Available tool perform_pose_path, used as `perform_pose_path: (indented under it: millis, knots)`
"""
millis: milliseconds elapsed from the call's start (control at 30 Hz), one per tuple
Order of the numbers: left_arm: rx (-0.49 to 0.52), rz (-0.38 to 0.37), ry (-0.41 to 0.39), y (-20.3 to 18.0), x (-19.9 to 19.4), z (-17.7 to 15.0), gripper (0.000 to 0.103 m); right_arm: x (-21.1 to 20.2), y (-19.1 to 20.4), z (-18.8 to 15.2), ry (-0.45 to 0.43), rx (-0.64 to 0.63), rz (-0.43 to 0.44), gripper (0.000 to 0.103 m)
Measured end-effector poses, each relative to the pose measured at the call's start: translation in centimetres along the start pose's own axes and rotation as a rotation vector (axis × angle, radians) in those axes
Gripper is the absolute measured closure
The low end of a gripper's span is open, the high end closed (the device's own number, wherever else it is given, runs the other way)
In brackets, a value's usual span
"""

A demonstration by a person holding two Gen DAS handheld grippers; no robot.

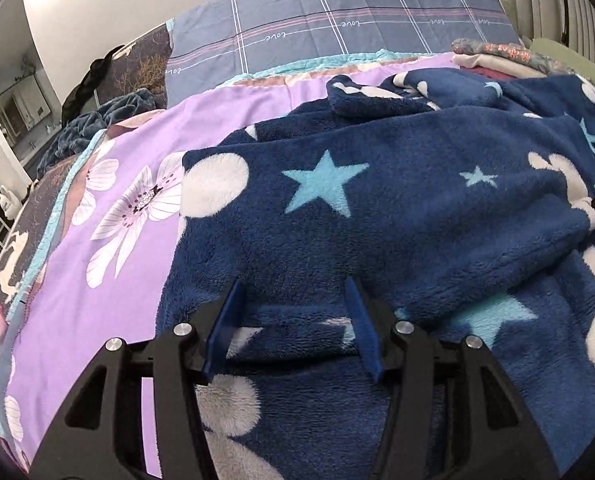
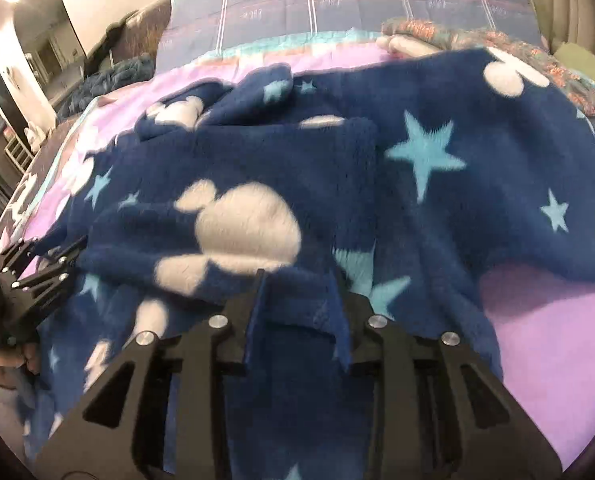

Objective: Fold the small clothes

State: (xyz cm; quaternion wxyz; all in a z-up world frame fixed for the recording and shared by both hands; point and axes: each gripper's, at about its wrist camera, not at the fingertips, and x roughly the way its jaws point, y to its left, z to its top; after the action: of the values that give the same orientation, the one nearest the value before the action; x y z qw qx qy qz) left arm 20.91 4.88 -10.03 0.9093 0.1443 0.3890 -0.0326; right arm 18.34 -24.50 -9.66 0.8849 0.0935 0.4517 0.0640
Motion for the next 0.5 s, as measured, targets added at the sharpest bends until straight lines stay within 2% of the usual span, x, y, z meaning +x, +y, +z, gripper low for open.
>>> perform_pose_path:
  millis: [67, 100, 167, 200, 233, 267, 333, 433, 500]
  knots:
    - [-0.005, -0.005, -0.001, 0.1, 0.0, 0.0, 0.048, -1.9, -1.0, 0.3, -0.029, 0.06, 0.017, 0.073]
    - [-0.008, -0.008, 0.0, 0.1, 0.1, 0.0, 0.048, -3.5, -2.3, 0.5, -0.085, 0.106, 0.025, 0.071]
    - [-0.012, -0.013, 0.0, 0.2, 0.1, 0.0, 0.048, -7.5, -6.0, 0.3, -0.231, 0.209, -0.014, 0.055]
    - [-0.016, -0.018, 0.0, 0.3, 0.1, 0.0, 0.048, -9.7, -8.7, -0.1, -0.306, 0.284, -0.077, 0.041]
    - [-0.019, -0.021, 0.0, 0.3, 0.1, 0.0, 0.048, -11.7, -11.8, -0.6, -0.365, 0.369, -0.14, 0.038]
    - [-0.021, -0.024, 0.0, 0.3, 0.1, 0.0, 0.048, -12.8, -14.2, -1.1, -0.391, 0.436, -0.176, 0.038]
    - [-0.027, -0.033, 0.0, 0.4, 0.1, 0.0, 0.048, -15.6, -21.4, -3.0, -0.421, 0.671, -0.235, 0.039]
    - [-0.034, -0.042, 0.001, 0.5, 0.2, 0.0, 0.048, -17.8, -28.6, -6.3, -0.454, 0.97, -0.257, 0.044]
    - [-0.036, -0.046, 0.001, 0.5, 0.2, 0.0, 0.048, -18.1, -32.1, -7.7, -0.458, 1.071, -0.244, 0.042]
